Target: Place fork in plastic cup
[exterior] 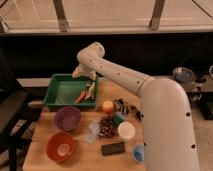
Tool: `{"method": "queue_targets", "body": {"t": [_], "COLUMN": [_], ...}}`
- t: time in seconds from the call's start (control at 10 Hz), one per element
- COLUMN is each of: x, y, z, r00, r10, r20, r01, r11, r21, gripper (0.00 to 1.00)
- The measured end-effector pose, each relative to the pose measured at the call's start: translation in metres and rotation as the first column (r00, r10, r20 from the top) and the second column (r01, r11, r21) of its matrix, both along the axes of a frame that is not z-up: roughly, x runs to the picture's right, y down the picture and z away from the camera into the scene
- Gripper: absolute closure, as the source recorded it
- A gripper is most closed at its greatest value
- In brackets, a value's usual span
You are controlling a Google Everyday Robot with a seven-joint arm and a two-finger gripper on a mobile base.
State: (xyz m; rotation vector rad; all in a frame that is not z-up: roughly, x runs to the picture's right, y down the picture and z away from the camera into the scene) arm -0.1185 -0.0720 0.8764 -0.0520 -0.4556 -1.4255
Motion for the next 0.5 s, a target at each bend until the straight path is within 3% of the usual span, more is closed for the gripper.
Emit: {"method": "queue_targets", "body": {"t": [0.5], "x": [-0.0055], "y": [0.0002], "z": [0.0091], "r00": [1.0], "r10": [-0.017], "r20": [0.026], "r01": [0.017], "r11": [0.9998], "r21": [0.003], "gripper": [0.26]}}
